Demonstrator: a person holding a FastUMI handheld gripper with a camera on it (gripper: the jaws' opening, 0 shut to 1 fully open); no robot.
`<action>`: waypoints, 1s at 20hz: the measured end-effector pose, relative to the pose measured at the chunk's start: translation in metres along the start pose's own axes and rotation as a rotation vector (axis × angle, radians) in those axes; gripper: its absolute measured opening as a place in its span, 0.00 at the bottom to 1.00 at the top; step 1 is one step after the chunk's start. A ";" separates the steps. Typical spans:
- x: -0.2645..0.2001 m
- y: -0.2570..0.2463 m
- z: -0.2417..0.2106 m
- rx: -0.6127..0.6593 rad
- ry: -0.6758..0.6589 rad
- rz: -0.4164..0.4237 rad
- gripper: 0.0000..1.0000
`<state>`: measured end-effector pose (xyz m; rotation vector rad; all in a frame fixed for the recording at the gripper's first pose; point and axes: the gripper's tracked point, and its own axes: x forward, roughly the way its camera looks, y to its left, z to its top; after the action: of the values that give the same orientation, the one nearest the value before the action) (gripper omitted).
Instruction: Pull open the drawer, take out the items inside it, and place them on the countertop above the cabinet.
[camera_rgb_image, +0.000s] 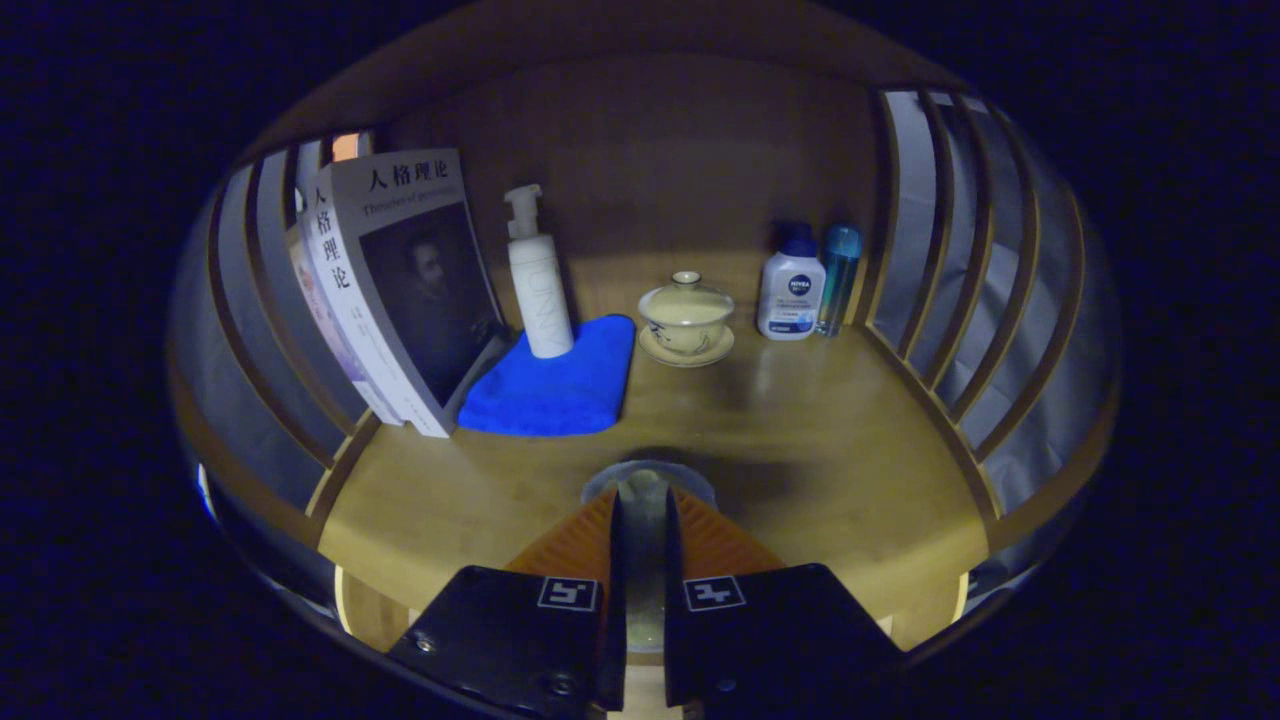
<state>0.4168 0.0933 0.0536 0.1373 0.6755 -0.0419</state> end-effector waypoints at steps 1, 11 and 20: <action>0.002 -0.001 0.000 -0.001 -0.002 -0.003 0.19; 0.002 0.010 0.004 0.094 -0.071 0.142 0.65; -0.019 0.002 0.020 0.157 -0.190 0.189 0.77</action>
<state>0.4140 0.0928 0.0811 0.3437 0.4665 0.0731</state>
